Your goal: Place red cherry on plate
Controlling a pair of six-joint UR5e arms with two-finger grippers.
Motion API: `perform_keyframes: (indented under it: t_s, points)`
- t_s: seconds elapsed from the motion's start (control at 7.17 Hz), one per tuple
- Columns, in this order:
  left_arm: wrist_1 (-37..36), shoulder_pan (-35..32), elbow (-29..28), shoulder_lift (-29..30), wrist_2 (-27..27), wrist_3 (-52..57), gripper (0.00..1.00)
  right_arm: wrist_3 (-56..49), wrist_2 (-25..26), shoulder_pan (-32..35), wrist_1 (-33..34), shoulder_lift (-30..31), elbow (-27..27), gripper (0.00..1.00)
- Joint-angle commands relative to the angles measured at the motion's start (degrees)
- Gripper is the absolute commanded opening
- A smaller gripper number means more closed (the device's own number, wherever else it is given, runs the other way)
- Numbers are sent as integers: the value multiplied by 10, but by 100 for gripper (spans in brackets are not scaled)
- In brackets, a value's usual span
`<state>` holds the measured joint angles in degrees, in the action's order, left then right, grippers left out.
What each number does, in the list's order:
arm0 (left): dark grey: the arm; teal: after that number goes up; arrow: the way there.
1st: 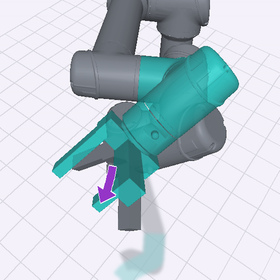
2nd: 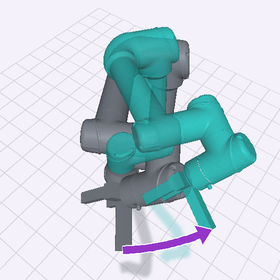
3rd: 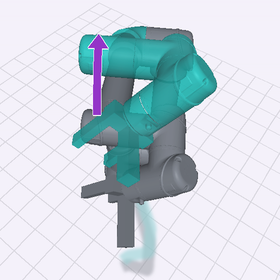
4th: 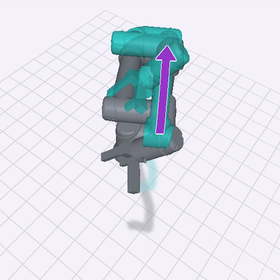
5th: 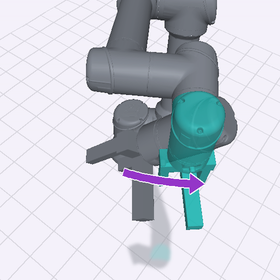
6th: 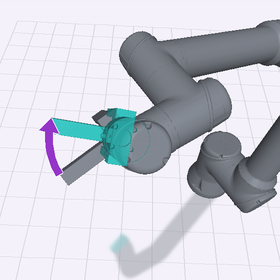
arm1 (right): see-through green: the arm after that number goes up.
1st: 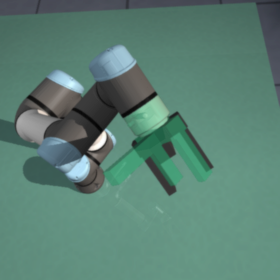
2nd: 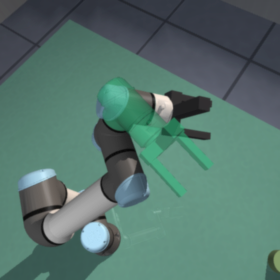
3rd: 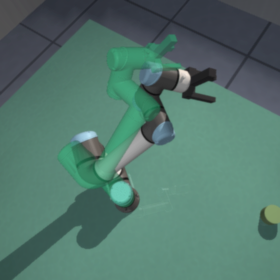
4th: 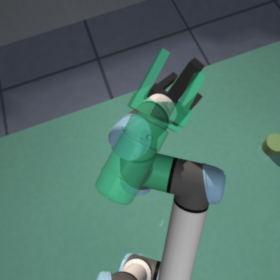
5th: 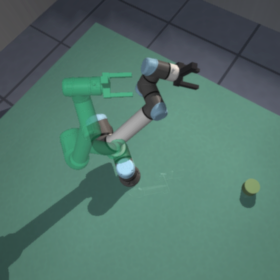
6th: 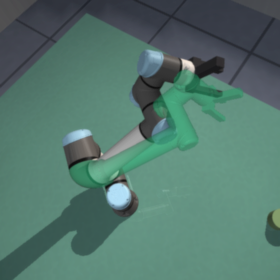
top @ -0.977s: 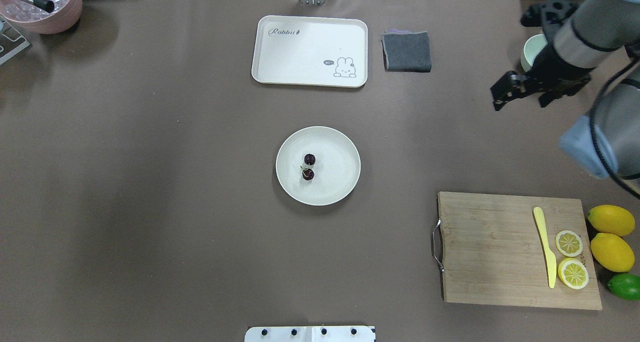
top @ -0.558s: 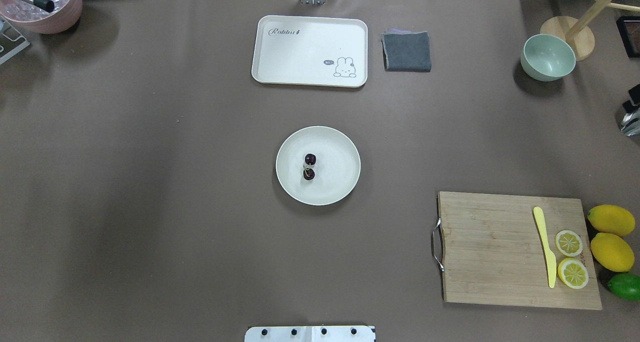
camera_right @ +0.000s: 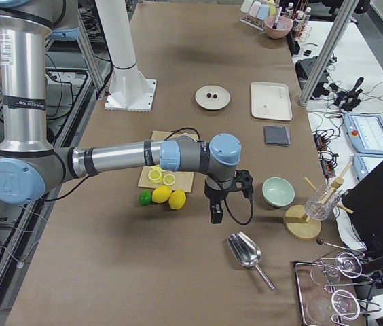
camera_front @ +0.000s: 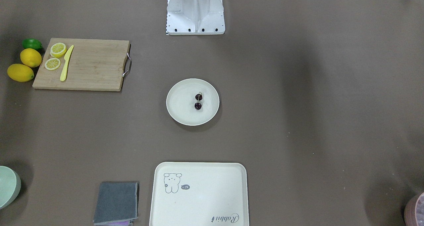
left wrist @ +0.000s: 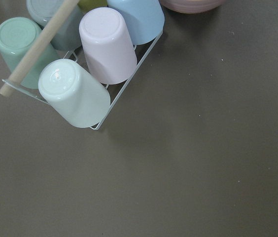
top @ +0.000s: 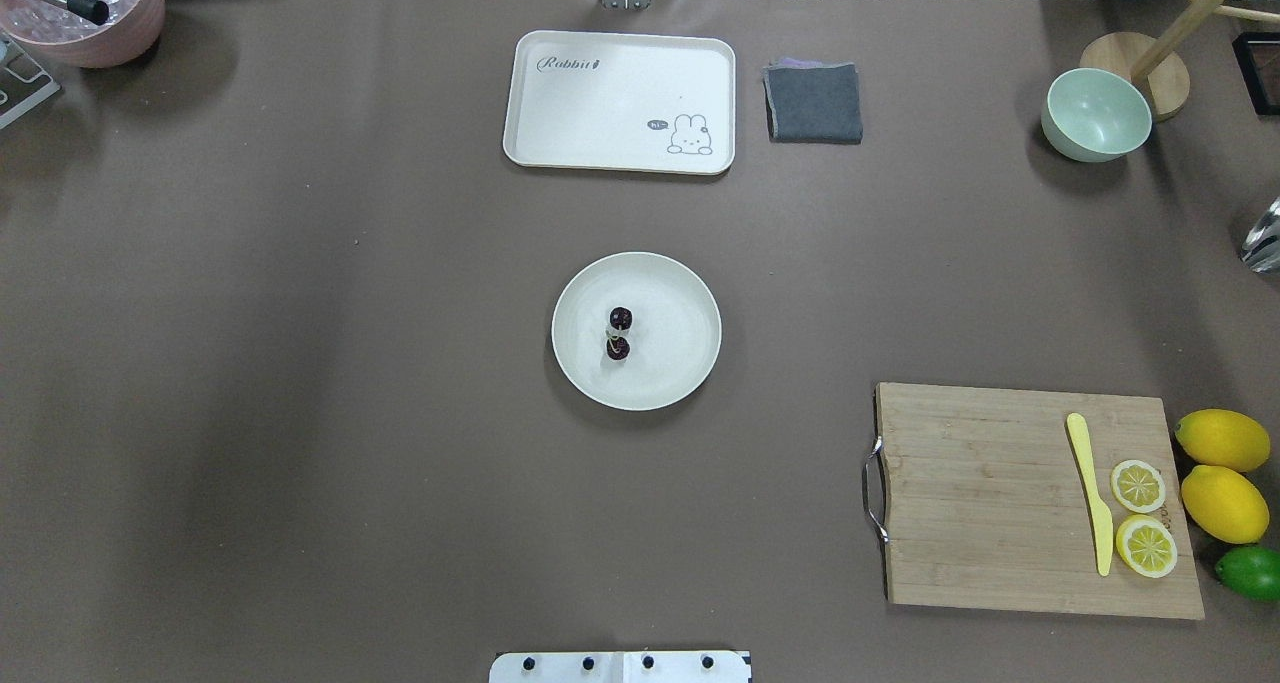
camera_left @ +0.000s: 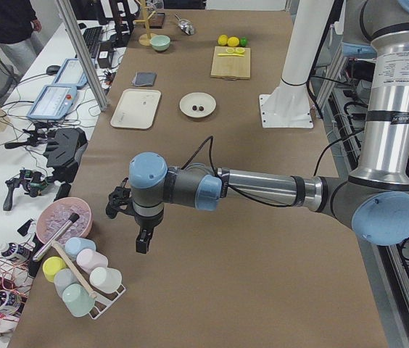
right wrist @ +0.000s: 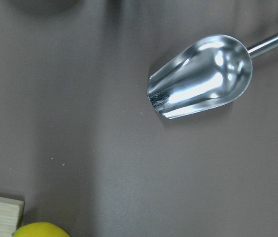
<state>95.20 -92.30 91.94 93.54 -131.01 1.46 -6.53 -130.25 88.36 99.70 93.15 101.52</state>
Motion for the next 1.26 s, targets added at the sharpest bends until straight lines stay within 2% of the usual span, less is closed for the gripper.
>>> perform_keyframes:
  t_s: [0.0,1.12]
  points:
    - [2,0,-1,-6,0,0,98,-10,-2,15,0,10,-10,100]
    - [1,1,-2,1,2,-2,98,-7,-1,30,-1,8,-5,100]
